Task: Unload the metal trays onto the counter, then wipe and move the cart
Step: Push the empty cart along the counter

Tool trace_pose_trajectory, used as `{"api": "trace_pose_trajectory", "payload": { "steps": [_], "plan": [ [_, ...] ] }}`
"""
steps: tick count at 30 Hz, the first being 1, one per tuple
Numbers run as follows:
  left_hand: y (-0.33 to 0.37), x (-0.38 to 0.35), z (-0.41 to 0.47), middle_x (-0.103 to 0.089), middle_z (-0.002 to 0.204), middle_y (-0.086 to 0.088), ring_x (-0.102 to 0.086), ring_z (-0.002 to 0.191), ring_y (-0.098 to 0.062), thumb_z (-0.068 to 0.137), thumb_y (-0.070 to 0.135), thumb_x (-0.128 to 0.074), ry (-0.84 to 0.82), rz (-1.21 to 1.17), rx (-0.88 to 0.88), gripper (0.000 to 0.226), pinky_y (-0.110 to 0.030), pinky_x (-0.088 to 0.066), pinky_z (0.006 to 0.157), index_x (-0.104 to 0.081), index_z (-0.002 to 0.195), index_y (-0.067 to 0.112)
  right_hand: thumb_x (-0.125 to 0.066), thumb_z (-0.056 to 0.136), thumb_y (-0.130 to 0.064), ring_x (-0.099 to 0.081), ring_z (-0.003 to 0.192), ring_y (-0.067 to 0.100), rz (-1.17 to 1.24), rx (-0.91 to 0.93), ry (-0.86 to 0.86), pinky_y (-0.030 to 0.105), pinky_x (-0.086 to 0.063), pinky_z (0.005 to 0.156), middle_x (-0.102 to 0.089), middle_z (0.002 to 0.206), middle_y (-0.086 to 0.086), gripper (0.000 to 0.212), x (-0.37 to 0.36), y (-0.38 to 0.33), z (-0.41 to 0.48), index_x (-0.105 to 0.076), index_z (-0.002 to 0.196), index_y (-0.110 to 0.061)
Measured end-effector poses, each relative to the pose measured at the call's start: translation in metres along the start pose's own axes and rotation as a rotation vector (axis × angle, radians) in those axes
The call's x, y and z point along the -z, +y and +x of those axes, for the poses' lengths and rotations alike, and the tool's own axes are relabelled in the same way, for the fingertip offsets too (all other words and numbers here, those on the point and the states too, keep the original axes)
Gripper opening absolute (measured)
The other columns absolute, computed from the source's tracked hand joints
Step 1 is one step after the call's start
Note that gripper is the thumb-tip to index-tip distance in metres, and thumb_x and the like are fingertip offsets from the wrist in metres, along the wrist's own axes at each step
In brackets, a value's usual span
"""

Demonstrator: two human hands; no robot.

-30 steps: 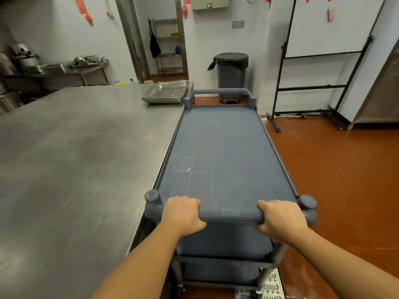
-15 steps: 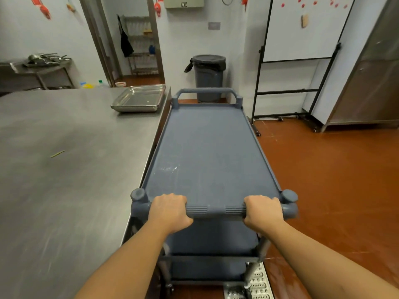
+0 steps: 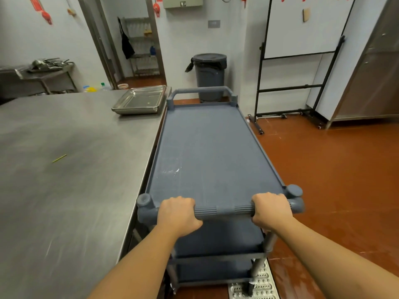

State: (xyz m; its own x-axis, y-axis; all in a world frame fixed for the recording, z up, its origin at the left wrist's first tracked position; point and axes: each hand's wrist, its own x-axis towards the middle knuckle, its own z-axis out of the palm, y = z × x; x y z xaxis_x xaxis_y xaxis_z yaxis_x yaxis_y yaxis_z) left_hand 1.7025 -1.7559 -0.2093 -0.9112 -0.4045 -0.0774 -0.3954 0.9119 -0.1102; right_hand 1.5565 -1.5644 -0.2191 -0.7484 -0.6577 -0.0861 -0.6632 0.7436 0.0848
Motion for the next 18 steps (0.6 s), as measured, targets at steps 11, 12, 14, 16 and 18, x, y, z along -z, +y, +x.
{"api": "trace_pose_trajectory", "payload": {
  "steps": [11, 12, 14, 16, 18],
  "plan": [
    [-0.029, 0.0, 0.005, -0.064, 0.085, 0.004, -0.05, 0.071, -0.017, 0.077, 0.055, -0.052, -0.013, 0.02, 0.035, 0.032, -0.03, -0.039, 0.063, -0.059, 0.092, 0.027, -0.056, 0.08, -0.026, -0.059, 0.094, 0.026, 0.055, -0.018, 0.024, 0.04, -0.036, 0.086, -0.066, 0.094, 0.001, 0.006, -0.001, -0.028, 0.012, -0.051, 0.084, -0.024],
    [-0.029, -0.001, 0.006, -0.064, 0.086, 0.004, -0.05, 0.071, -0.016, 0.077, 0.055, -0.052, -0.009, 0.022, 0.034, 0.033, -0.029, -0.039, 0.063, -0.06, 0.094, 0.027, -0.055, 0.08, -0.025, -0.059, 0.094, 0.026, 0.052, -0.019, 0.022, 0.039, -0.036, 0.086, -0.066, 0.094, 0.001, 0.006, -0.001, -0.027, 0.012, -0.051, 0.083, -0.023],
    [-0.029, -0.001, 0.007, -0.064, 0.085, 0.004, -0.05, 0.071, -0.016, 0.077, 0.054, -0.053, -0.001, 0.016, 0.038, 0.032, -0.029, -0.038, 0.063, -0.06, 0.094, 0.027, -0.055, 0.079, -0.025, -0.059, 0.092, 0.025, 0.043, -0.016, 0.024, 0.039, -0.035, 0.085, -0.066, 0.092, 0.001, 0.005, -0.001, -0.027, 0.014, -0.051, 0.082, -0.023],
    [-0.029, 0.0, 0.007, -0.063, 0.084, 0.004, -0.049, 0.07, -0.016, 0.077, 0.053, -0.053, 0.004, 0.017, 0.038, 0.031, -0.029, -0.037, 0.062, -0.059, 0.093, 0.026, -0.056, 0.079, -0.025, -0.059, 0.091, 0.025, 0.045, -0.014, 0.016, 0.04, -0.035, 0.085, -0.065, 0.091, 0.0, 0.004, -0.002, -0.026, 0.016, -0.053, 0.083, -0.023],
    [-0.028, -0.001, 0.008, -0.063, 0.083, 0.004, -0.051, 0.071, -0.016, 0.078, 0.052, -0.054, 0.006, 0.012, 0.035, 0.031, -0.028, -0.038, 0.062, -0.06, 0.093, 0.025, -0.056, 0.08, -0.025, -0.059, 0.091, 0.023, 0.046, -0.011, 0.0, 0.04, -0.035, 0.084, -0.065, 0.09, -0.001, 0.006, -0.002, -0.024, 0.017, -0.057, 0.086, -0.024]
  ]
}}
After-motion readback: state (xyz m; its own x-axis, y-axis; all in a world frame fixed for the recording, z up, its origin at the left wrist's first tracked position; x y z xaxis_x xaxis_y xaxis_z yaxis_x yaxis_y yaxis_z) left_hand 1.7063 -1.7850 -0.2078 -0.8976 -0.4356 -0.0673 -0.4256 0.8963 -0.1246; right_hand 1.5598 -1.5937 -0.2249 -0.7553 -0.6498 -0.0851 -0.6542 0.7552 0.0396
